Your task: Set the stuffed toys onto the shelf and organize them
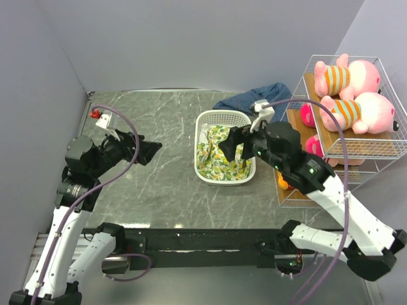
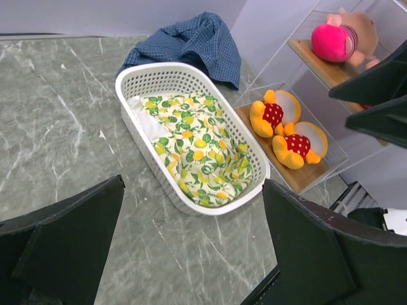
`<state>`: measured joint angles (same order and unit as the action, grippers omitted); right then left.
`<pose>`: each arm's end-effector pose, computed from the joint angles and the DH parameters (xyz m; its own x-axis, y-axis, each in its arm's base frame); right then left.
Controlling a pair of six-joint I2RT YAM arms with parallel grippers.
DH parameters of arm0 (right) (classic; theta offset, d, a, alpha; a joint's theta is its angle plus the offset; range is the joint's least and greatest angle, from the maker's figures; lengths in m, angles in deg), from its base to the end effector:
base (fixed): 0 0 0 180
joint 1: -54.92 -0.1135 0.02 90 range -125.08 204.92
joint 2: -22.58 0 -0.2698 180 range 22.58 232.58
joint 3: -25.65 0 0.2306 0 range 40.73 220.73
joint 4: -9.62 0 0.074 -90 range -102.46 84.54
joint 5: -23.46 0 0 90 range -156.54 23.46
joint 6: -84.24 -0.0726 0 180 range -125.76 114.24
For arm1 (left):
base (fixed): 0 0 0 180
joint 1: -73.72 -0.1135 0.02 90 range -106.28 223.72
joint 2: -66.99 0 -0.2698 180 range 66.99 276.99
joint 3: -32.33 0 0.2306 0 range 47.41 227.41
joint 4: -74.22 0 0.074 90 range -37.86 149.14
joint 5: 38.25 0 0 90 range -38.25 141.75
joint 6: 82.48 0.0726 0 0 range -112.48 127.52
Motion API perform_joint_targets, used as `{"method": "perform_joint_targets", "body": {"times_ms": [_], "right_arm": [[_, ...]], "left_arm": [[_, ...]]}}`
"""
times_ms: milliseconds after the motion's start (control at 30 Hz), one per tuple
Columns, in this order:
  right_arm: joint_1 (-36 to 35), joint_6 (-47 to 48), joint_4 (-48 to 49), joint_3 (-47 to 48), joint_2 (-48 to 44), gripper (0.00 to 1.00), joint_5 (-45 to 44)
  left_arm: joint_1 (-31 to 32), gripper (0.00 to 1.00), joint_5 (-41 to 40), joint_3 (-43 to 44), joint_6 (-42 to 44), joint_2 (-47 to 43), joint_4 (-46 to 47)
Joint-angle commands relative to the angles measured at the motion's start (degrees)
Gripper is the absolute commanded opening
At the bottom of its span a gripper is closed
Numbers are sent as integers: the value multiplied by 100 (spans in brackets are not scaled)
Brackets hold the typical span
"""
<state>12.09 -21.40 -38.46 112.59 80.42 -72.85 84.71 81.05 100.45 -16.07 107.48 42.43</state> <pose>0.1639 0.1411 0.4065 -0.3913 0.0026 -0.9203 -0.5130 0.8296 0.2205 0.1464 -0.0646 0.3857 -0.3235 -0.2927 -0.8998 0.5630 0.7048 -0.4317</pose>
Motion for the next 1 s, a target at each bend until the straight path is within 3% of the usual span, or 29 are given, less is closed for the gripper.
{"method": "perform_joint_targets", "body": {"times_ms": [0,233,967], "right_arm": [[11,-632,1372,-654,-693,100,474],[3,-1626,1480,-1200,-1082,100,-134],[11,-1424,1682,-1464,-1074,100,191]], "left_arm": [[18,96,155,155,171,-252,-227],[18,96,243,-293,-470,-665,211],[18,96,208,-575,-998,-744,801]]}}
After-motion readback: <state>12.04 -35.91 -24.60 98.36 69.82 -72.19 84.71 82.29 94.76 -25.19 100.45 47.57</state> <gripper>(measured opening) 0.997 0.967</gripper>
